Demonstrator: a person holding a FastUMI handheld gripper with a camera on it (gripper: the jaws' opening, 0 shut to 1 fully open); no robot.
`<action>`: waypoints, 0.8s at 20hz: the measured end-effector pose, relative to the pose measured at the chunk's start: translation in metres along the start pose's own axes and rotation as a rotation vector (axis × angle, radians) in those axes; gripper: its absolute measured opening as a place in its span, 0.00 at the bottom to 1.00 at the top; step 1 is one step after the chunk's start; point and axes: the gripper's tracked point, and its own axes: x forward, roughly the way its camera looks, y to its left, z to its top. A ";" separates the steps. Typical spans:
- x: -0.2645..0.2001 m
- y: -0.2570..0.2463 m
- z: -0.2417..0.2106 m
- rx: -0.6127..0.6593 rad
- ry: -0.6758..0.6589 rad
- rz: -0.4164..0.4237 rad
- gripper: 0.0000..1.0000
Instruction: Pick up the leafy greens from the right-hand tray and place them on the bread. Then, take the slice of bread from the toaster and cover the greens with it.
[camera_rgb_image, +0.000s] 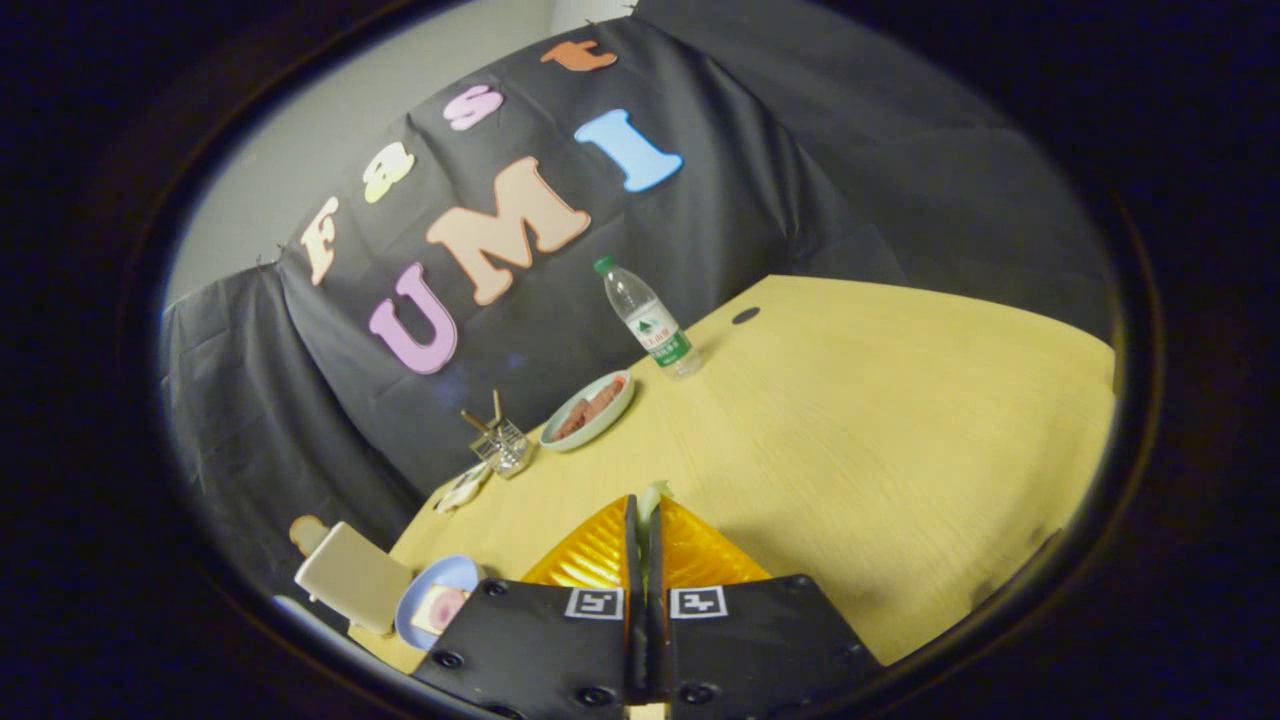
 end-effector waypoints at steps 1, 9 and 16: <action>-0.004 0.007 0.004 0.004 -0.017 0.020 0.03; -0.026 0.073 0.013 -0.019 -0.076 0.173 0.03; -0.037 0.157 -0.013 -0.065 -0.036 0.344 0.03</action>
